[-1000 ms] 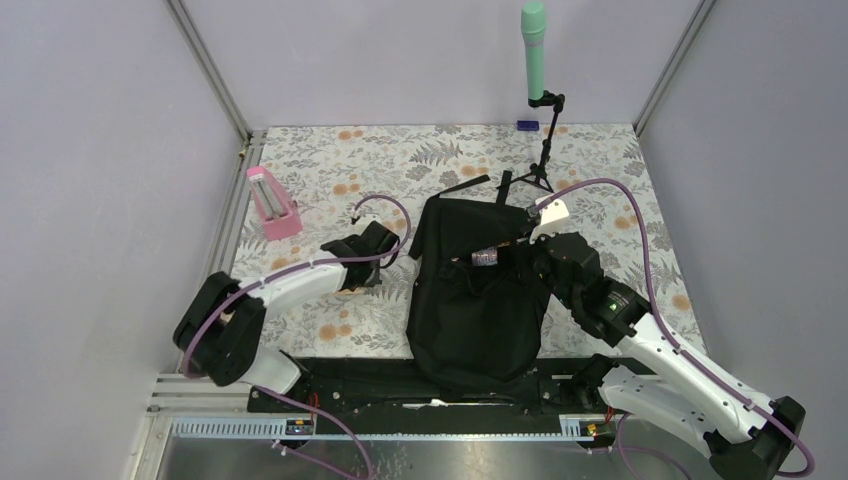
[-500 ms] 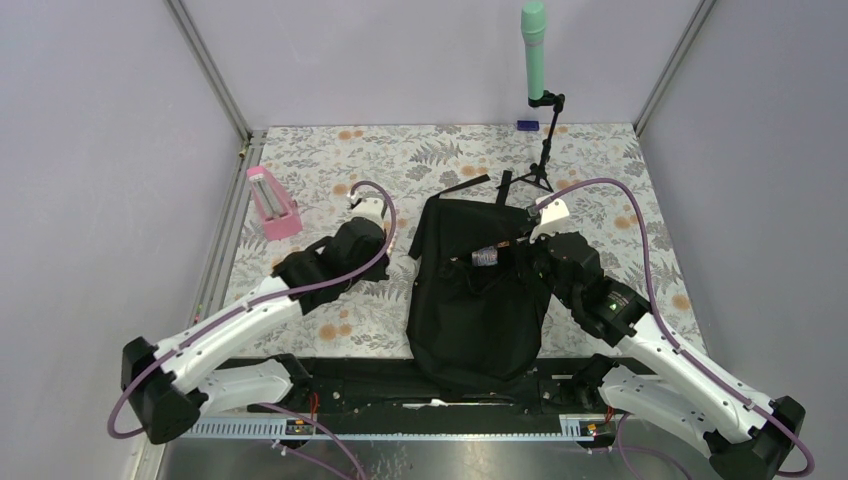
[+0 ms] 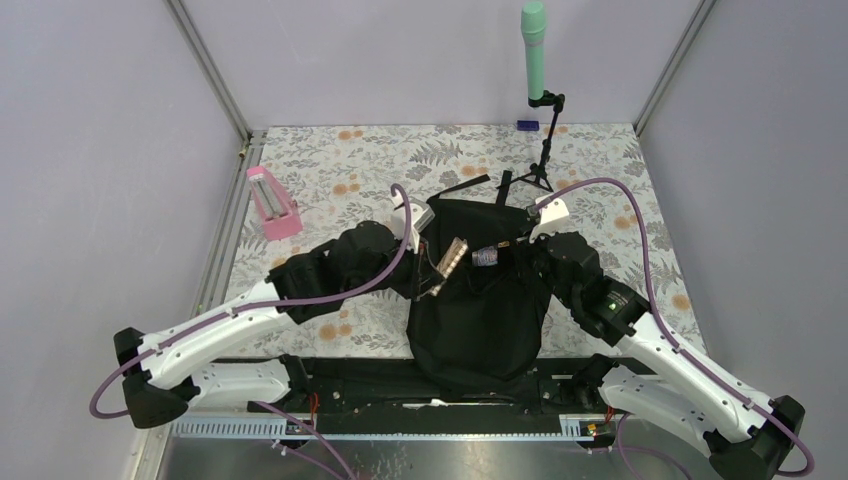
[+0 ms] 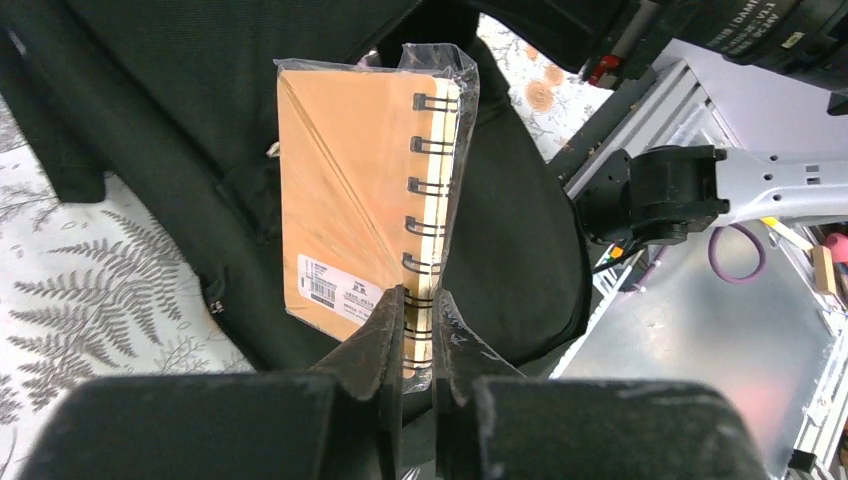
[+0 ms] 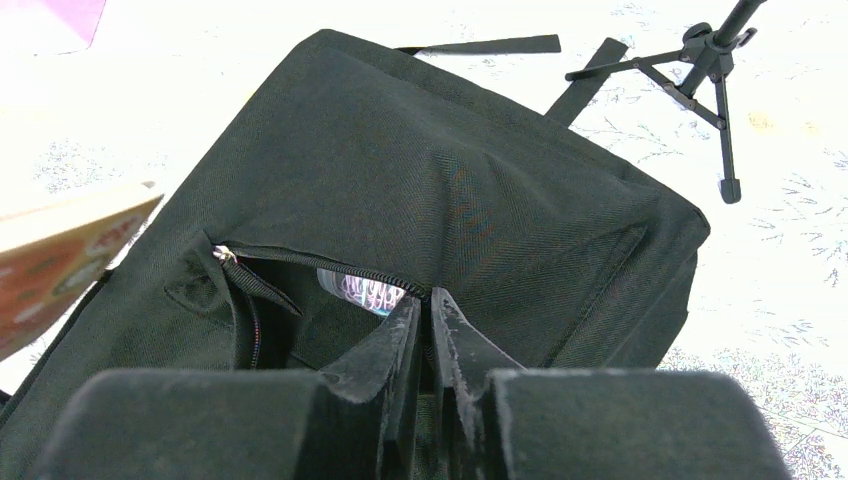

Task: Pack the student bag
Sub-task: Pick up the stationery from the center of the board.

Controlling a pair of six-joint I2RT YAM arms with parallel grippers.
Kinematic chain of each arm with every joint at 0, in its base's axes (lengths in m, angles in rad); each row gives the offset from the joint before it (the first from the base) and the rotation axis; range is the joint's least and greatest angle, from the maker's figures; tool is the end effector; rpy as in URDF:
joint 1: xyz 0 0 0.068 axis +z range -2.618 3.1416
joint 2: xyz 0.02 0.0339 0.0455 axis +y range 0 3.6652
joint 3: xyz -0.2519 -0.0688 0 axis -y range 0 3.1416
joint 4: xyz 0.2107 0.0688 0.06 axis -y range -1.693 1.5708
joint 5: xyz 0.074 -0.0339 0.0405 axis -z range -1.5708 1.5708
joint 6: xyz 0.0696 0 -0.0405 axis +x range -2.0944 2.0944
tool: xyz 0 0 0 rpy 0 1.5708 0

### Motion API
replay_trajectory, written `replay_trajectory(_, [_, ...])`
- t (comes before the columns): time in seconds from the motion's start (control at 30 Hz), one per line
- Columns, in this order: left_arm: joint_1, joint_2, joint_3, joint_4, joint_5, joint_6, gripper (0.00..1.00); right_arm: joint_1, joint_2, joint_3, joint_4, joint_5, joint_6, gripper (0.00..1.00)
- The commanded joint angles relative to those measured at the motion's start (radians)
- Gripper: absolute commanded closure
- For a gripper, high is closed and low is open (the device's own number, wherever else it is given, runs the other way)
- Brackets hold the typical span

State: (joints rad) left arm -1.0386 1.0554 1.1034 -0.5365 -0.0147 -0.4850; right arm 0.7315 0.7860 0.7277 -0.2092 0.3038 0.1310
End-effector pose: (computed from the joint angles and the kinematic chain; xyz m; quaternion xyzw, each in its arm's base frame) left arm 0.1177 -0.1979 0.3353 0.2306 0.8255 -0.3510 0.3771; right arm 0.1562 0.1123 0.3022 -0.1448 0.7779 0.1413 0.5949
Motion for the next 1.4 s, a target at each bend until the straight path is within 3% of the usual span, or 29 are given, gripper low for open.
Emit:
replay_trajectory(0.0, [-0.039,0.037,-0.007,0.105,0.022,-0.025,1.00,0.007,-0.002,0.023,0.084,0.031,-0.010,0.86])
replay_trajectory(0.23, [-0.039,0.051,-0.118,0.193,0.010,-0.041,1.00,0.007,0.001,0.021,0.085,0.029,-0.008,0.86])
replay_trajectory(0.37, [0.051,0.046,-0.193,0.214,0.111,-0.092,1.00,0.008,0.001,0.022,0.084,0.028,-0.006,0.86])
replay_trajectory(0.63, [0.080,0.033,-0.225,0.126,-0.064,-0.092,0.98,0.007,0.000,0.022,0.084,0.026,-0.004,0.85])
replay_trajectory(1.03, [0.080,0.074,-0.260,0.222,-0.020,-0.081,0.64,0.007,0.005,0.021,0.084,0.027,-0.007,0.85])
replay_trajectory(1.37, [0.080,0.050,-0.286,0.281,0.010,-0.061,0.54,0.008,0.009,0.020,0.084,0.027,-0.005,0.85])
